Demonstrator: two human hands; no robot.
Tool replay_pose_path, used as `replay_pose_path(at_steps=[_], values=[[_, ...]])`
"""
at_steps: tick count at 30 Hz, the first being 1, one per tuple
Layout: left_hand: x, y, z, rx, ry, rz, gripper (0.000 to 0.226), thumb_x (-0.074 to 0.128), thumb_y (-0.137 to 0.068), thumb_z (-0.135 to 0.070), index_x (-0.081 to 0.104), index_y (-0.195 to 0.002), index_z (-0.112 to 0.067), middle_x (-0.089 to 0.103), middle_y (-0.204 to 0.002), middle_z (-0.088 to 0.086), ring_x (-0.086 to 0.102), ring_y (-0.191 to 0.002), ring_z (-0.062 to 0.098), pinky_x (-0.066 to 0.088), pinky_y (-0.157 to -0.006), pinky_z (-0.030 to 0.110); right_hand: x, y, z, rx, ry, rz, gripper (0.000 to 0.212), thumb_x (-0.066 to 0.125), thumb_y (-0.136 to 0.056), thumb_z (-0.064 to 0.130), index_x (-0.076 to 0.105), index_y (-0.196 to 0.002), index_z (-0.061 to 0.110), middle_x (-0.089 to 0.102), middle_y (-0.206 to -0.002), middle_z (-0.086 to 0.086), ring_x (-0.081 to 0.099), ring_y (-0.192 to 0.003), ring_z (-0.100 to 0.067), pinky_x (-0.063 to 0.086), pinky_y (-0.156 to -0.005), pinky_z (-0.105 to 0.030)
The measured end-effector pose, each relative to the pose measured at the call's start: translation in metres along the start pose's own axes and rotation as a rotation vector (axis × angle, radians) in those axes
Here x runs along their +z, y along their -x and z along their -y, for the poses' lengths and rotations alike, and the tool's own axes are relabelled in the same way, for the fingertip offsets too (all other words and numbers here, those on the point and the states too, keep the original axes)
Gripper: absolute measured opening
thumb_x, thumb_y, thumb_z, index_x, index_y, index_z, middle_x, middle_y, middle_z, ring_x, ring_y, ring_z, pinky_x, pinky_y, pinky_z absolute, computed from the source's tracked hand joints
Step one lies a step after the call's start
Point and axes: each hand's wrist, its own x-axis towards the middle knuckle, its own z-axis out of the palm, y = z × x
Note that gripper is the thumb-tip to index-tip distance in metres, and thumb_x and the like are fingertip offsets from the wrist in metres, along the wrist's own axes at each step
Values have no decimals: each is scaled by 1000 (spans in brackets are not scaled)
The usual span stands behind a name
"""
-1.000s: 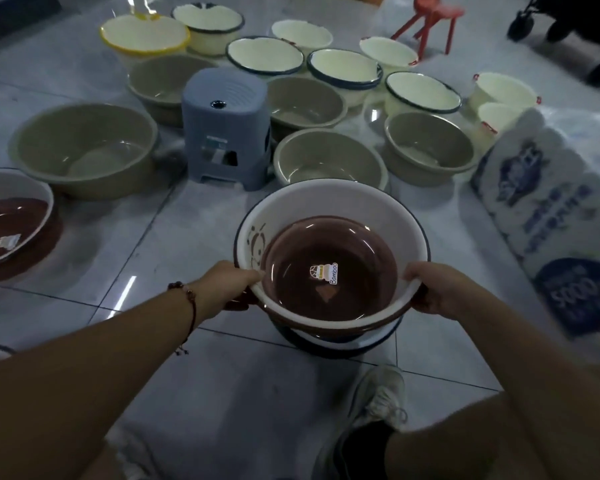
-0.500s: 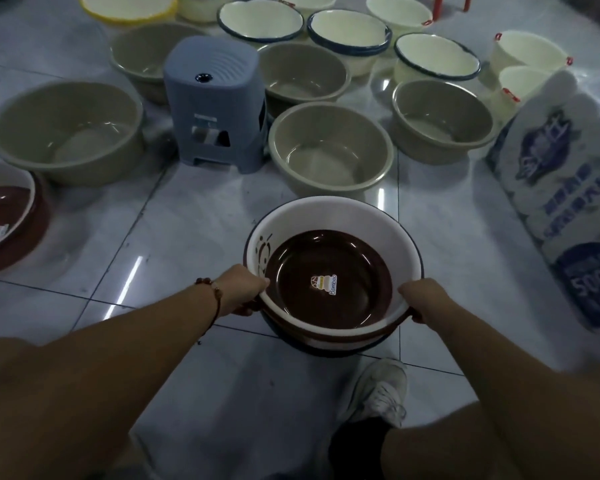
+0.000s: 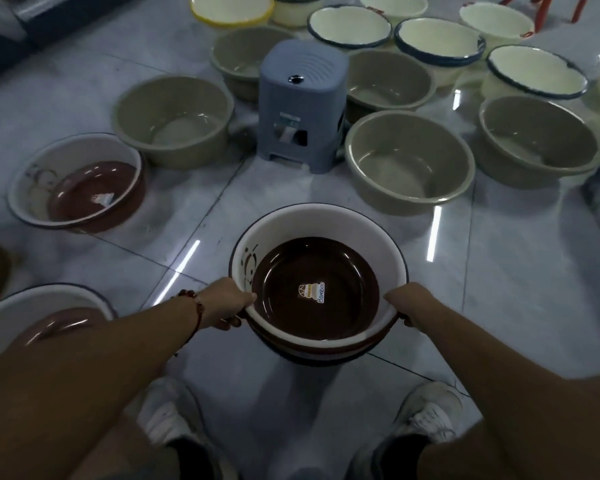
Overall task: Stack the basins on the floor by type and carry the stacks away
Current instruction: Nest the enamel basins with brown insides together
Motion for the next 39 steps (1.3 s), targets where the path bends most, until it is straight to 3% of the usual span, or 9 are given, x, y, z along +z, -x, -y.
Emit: replay_pose_path(at_steps=[4,7,13,17,23,27,31,34,39], values=[[-37,12,51,-12,-1,-66,33,64,-93,-37,66,-104,-6,69,-87,11,63,-65,20,51,-57,26,46,18,29,-142,24,39,37,67,-80,17,58,-113,5,64,-98,-15,58,-73,-23,45,-55,-26],[-56,22,82,-29,-44,-153,32,64,-93,-38,64,-104,-8,71,-92,12,62,-67,20,50,-56,26,78,15,43,-250,78,76,72,73,-55,34,54,-120,12,65,-101,-11,65,-87,-28,58,-76,-42],[-77,25,136,-22,-202,-270,34,64,-94,-37,65,-108,-6,65,-97,8,58,-76,16,42,-54,19,138,40,67,-449,174,169,90,71,-81,22,11,-148,23,57,-115,-8,61,-102,-32,53,-84,-40],[-91,12,165,-61,-244,-237,44,65,-92,-40,66,-118,-4,69,-114,12,65,-95,22,53,-77,29,165,38,71,-511,194,232,57,62,-92,13,19,-128,21,51,-113,-5,57,-106,-25,42,-77,-29],[-87,-3,172,-80,-271,-162,39,66,-92,-36,66,-116,-6,70,-111,14,56,-78,17,41,-52,17,172,21,87,-503,293,225,81,61,-88,19,6,-148,24,58,-110,-9,59,-101,-31,51,-91,-52],[-97,-4,172,-44,-355,-108,52,67,-86,-54,68,-119,-15,70,-114,4,65,-98,17,55,-87,32,159,13,102,-513,386,278,82,67,-87,15,9,-145,22,56,-112,-9,59,-103,-30,52,-89,-49],[-112,14,153,-43,-605,-66,45,59,-90,-55,65,-117,-20,67,-112,-1,62,-101,17,52,-91,32,142,14,107,-583,683,208,86,71,-82,27,18,-149,24,57,-125,-9,60,-107,-31,50,-88,-40],[-120,34,139,29,-683,-233,37,53,-93,-50,58,-112,-19,64,-110,0,61,-94,19,51,-82,34,134,37,120,-685,918,114,75,65,-86,40,29,-149,22,47,-137,-10,51,-121,-31,47,-98,-44],[-118,73,150,202,-750,-539,67,50,-87,-58,37,-142,-21,48,-130,8,55,-114,32,48,-89,46,145,112,156,-1087,1200,-54,68,53,-92,52,33,-150,25,38,-151,-2,39,-134,-27,39,-107,-43]])
